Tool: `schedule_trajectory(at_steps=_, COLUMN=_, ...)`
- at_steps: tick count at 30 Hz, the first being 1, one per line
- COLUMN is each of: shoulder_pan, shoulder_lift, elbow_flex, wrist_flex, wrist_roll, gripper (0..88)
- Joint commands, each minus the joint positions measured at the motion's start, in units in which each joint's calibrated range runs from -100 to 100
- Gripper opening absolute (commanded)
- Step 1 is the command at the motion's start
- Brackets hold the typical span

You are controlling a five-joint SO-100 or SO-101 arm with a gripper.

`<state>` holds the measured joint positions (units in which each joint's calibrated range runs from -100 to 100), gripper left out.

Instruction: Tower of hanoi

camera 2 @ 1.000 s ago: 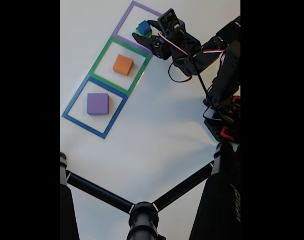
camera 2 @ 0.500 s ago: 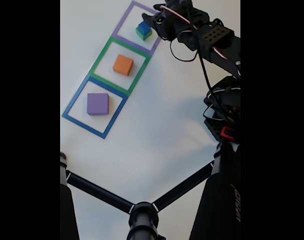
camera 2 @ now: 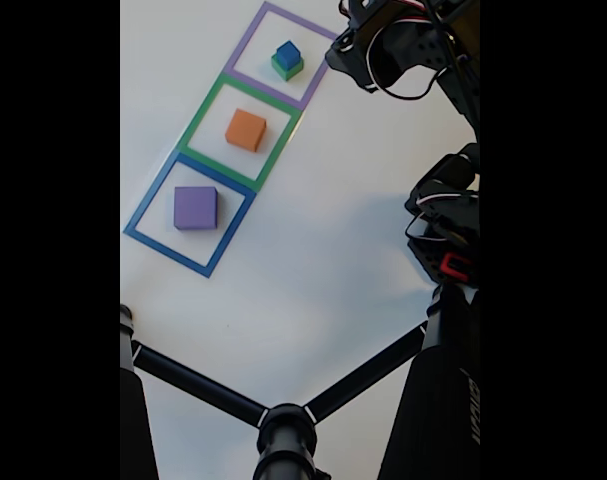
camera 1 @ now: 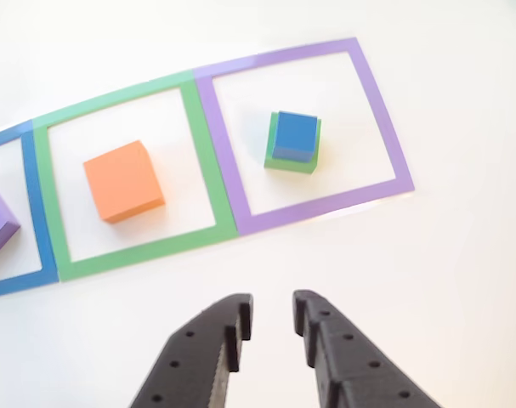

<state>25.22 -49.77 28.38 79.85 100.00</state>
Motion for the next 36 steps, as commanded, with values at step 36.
schedule_trajectory(at_steps=36, shoulder_pan=-13.6, shoulder_lift=-4.0, elbow_flex=44.4, wrist_flex=-57.2, wrist_roll=0.0, gripper=35.9)
